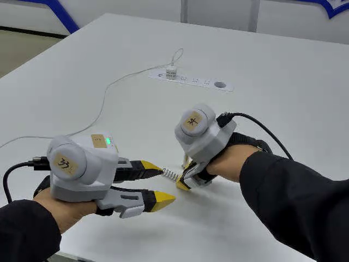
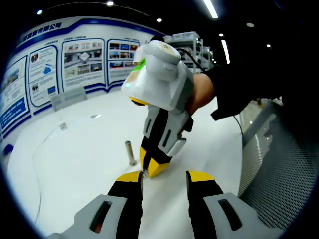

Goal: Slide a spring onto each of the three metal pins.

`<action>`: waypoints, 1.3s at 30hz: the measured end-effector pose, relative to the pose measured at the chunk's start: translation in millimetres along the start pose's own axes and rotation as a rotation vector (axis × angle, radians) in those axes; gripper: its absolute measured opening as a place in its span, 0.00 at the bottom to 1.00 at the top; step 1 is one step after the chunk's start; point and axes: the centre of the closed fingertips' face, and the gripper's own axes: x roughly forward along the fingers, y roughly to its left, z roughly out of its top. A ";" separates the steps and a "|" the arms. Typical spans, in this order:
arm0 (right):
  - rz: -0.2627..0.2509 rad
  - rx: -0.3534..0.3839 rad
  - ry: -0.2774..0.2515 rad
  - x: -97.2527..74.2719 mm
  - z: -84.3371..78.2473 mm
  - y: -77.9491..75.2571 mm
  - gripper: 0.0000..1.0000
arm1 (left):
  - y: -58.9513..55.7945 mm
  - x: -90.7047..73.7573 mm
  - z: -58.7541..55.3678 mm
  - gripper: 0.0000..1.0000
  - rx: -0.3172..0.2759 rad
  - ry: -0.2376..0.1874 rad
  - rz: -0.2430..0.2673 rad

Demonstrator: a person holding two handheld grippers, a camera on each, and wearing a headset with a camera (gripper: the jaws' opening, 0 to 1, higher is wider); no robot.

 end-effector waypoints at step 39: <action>0.203 -0.290 0.138 -75.6 -9.3 64.5 0.11 | -26.8 9.2 -3.3 0.13 0.186 0.046 -0.108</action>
